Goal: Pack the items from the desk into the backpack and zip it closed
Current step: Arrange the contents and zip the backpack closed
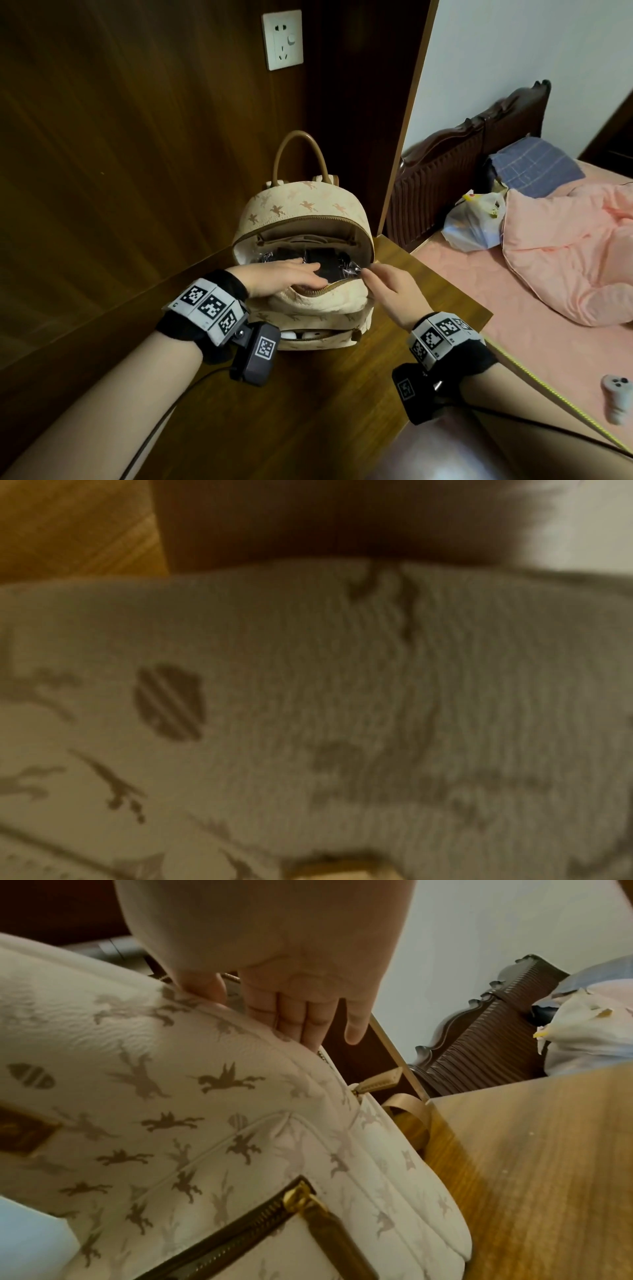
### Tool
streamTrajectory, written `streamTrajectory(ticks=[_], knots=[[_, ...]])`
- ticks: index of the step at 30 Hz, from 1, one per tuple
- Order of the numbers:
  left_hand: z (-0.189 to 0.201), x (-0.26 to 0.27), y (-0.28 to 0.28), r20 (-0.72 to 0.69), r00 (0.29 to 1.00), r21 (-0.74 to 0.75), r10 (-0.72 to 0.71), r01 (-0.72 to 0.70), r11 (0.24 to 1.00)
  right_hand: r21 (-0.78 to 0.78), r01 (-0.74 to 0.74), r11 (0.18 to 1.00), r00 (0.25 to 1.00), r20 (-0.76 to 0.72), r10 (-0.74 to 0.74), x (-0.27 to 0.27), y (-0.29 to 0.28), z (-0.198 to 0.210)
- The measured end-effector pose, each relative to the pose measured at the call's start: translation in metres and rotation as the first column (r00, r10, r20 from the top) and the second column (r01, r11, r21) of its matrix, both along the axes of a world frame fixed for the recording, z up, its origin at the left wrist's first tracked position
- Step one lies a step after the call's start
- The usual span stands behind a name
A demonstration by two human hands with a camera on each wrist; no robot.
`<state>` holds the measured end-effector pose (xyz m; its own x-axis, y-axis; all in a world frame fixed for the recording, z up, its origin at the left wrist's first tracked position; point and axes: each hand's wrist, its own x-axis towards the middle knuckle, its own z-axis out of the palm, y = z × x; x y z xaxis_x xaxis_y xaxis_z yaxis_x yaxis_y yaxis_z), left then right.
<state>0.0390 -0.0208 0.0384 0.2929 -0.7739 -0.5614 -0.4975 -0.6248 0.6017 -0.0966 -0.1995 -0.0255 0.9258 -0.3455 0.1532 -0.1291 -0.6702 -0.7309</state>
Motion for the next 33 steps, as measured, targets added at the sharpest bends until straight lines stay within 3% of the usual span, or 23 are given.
streamTrajectory(ticks=[2, 5, 7, 10, 13, 15, 17, 24, 25, 28, 33], knots=[[0.001, 0.001, 0.000, 0.003, 1.000, 0.001, -0.028, 0.028, 1.000, 0.002, 0.002, 1.000, 1.000, -0.002, -0.002, 0.002, 0.002, 0.005], [0.001, -0.005, -0.001, 0.103, 0.991, 0.037, -0.091, 0.088, 0.995, -0.049, -0.018, 0.999, 1.000, 0.011, 0.018, 0.008, 0.007, 0.022], [-0.004, -0.008, -0.002, 0.196, 0.973, 0.015, -0.125, 0.125, 0.992, -0.001, -0.054, 0.999, 0.998, 0.027, 0.054, 0.012, 0.009, 0.034], [-0.013, -0.011, 0.000, 0.322, 0.931, -0.021, -0.173, 0.190, 0.982, -0.069, -0.120, 0.990, 0.991, -0.065, 0.116, 0.023, 0.009, 0.039], [-0.012, -0.013, 0.010, 0.191, 0.981, -0.146, 0.018, 0.011, 0.989, -0.062, -0.180, 0.982, 0.965, -0.204, 0.164, 0.029, 0.018, 0.038], [-0.008, -0.009, 0.014, 0.064, 0.984, -0.278, 0.166, -0.142, 0.950, -0.023, -0.195, 0.981, 0.966, -0.179, 0.188, 0.030, 0.022, 0.035], [-0.002, -0.002, 0.017, 0.047, 0.977, -0.328, 0.210, -0.184, 0.927, -0.038, -0.270, 0.962, 0.923, -0.295, 0.248, 0.032, 0.021, 0.034], [0.010, 0.027, -0.001, 0.309, 0.942, -0.241, 0.131, -0.056, 0.969, 0.024, -0.229, 0.973, 0.877, -0.428, 0.217, 0.043, 0.015, 0.036], [0.008, 0.026, -0.007, 0.348, 0.932, -0.217, 0.099, -0.023, 0.976, -0.002, -0.276, 0.961, 0.871, -0.424, 0.249, 0.043, 0.015, 0.035], [-0.004, 0.025, -0.016, 0.382, 0.924, -0.137, 0.028, 0.026, 0.990, 0.020, -0.207, 0.978, 0.926, -0.320, 0.202, 0.042, 0.011, 0.039], [-0.020, 0.026, -0.015, 0.402, 0.909, 0.026, -0.110, 0.109, 0.994, -0.201, -0.054, 0.978, 0.957, -0.290, -0.007, 0.042, 0.001, 0.032]])
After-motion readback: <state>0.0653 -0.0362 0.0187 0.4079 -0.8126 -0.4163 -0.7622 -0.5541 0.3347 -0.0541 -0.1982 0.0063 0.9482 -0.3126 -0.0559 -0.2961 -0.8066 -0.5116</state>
